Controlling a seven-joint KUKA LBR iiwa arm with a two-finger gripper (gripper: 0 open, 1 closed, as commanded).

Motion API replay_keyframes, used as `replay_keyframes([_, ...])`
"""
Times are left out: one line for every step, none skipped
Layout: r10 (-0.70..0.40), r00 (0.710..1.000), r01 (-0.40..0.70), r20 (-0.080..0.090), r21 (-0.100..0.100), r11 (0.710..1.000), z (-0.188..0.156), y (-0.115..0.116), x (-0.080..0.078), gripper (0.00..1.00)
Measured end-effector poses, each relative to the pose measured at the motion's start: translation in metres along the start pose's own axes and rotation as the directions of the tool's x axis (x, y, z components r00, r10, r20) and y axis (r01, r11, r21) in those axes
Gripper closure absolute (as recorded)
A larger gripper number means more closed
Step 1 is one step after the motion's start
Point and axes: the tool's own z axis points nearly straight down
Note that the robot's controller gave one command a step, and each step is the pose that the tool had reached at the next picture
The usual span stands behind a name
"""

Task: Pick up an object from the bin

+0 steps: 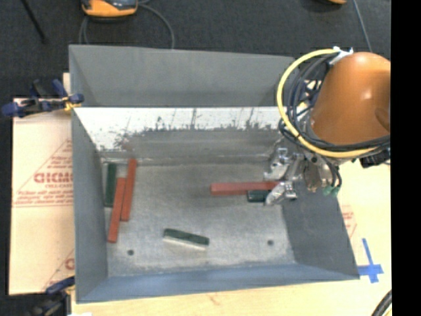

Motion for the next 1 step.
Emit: replay_keyframes([0.0, 1.0, 0.0, -0.004, -0.001, 1.0, 0.0018, 0.0003, 0.0005, 1.0])
